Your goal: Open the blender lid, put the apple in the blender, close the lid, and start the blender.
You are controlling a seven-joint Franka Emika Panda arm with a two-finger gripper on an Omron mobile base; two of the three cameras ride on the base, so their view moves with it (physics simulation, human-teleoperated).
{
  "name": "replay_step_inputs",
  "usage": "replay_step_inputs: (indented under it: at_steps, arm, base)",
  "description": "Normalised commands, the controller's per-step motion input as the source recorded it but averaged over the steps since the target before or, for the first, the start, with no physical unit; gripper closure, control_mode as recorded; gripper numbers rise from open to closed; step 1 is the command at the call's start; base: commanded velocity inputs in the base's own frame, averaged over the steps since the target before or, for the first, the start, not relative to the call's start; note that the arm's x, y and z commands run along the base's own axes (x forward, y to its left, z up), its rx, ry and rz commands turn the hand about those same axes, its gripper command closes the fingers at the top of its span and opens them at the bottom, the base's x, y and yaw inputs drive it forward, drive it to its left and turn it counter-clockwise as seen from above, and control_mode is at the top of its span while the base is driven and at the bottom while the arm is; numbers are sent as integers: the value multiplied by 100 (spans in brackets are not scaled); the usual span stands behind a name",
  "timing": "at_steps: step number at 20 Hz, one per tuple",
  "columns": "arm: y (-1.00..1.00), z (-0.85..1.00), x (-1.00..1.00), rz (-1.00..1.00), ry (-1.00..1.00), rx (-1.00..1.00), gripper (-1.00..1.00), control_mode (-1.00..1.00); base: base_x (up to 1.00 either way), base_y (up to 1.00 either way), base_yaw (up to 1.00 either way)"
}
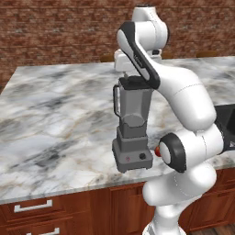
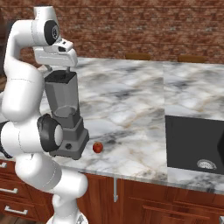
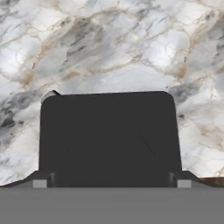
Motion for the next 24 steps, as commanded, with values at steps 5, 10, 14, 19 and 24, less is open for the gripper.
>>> replay_step_inputs:
  at_steps: [5, 10, 14, 19, 24]
  arm:
    - [0, -29, 0, 0, 0, 0, -100, -100]
    - [0, -34, -2, 0, 0, 0, -100, -100]
    - [7, -33, 2, 0, 2, 0, -100, -100]
    - [5, -13, 0, 0, 3, 0, 100, -100]
    - [0, 20, -2, 0, -1, 0, 100, -100]
  base:
    - [0, 0, 0]
    - [0, 0, 0]
    - [0, 0, 0]
    - [0, 0, 0]
    - [0, 0, 0]
